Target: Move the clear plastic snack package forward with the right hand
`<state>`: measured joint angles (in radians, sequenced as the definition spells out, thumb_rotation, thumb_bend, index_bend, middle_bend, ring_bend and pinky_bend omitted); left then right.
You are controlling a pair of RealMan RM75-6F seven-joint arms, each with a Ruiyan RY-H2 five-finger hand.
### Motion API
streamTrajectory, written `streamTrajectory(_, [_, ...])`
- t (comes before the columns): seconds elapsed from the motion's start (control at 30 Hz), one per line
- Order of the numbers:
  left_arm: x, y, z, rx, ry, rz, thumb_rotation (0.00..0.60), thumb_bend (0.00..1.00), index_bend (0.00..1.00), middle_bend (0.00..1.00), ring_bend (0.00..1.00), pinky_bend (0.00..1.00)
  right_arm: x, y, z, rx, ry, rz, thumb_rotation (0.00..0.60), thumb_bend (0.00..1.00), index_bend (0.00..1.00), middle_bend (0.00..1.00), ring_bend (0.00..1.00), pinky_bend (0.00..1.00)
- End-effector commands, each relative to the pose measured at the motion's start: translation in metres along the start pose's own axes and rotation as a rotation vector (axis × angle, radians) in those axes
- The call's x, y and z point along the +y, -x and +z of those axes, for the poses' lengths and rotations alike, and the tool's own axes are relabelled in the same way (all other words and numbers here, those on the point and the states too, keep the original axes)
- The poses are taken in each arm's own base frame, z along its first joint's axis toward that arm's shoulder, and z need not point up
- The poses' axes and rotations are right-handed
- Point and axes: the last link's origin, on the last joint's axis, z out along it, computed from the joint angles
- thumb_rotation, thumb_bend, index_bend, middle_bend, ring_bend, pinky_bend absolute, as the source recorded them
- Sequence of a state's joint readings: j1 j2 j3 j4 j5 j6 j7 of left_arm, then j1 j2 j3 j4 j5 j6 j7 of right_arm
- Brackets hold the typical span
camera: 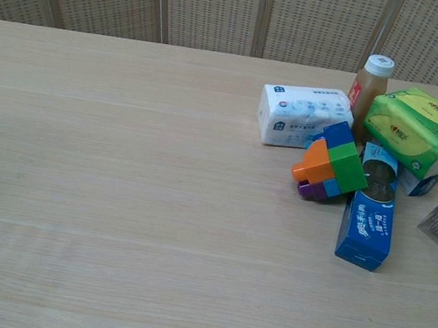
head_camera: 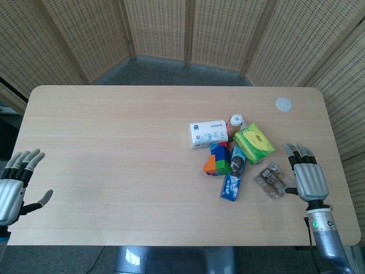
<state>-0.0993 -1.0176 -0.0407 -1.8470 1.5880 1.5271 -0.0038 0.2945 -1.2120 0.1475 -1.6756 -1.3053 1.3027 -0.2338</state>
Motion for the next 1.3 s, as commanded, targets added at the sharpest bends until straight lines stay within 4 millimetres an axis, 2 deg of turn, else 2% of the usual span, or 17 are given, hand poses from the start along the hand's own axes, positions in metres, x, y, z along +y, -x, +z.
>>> streamTrajectory(0.03, [0.001, 0.000, 0.000, 0.000, 0.003, 0.000, 0.600, 0.33, 0.10, 0.08, 0.00, 0.00, 0.000, 0.000, 0.000, 0.003, -0.001, 0.003, 0.585, 0.00, 0.00, 0.00, 0.00, 0.00])
streamTrajectory(0.27, [0.005, -0.003, -0.001, 0.018, 0.015, 0.002, 0.600, 0.33, 0.10, 0.08, 0.00, 0.00, 0.004, -0.002, -0.006, 0.004, 0.005, 0.004, 0.569, 0.00, 0.00, 0.00, 0.00, 0.00])
streamTrajectory(0.4, [0.007, -0.004, 0.002, 0.012, 0.026, -0.001, 0.600, 0.33, 0.10, 0.08, 0.00, 0.00, 0.003, 0.000, -0.012, -0.013, 0.017, 0.013, 0.483, 0.00, 0.00, 0.00, 0.00, 0.00])
streamTrajectory(0.67, [0.013, -0.006, 0.014, -0.007, 0.062, 0.008, 0.600, 0.33, 0.09, 0.08, 0.00, 0.00, -0.010, 0.015, -0.017, -0.094, 0.023, -0.023, 0.381, 0.00, 0.00, 0.00, 0.00, 0.00])
streamTrajectory(0.97, [0.016, -0.004, 0.017, -0.020, 0.074, 0.007, 0.600, 0.33, 0.08, 0.07, 0.00, 0.00, -0.016, 0.039, -0.009, -0.149, 0.031, -0.056, 0.356, 0.00, 0.00, 0.00, 0.00, 0.00])
streamTrajectory(1.23, [0.013, -0.006, 0.015, -0.014, 0.066, 0.005, 0.600, 0.33, 0.07, 0.07, 0.00, 0.00, -0.010, 0.057, -0.002, -0.164, 0.064, -0.062, 0.358, 0.00, 0.00, 0.00, 0.00, 0.00])
streamTrajectory(1.3, [0.013, -0.006, 0.015, -0.015, 0.066, 0.005, 0.600, 0.33, 0.07, 0.07, 0.00, 0.00, -0.008, 0.061, 0.001, -0.169, 0.072, -0.058, 0.344, 0.00, 0.00, 0.00, 0.00, 0.00])
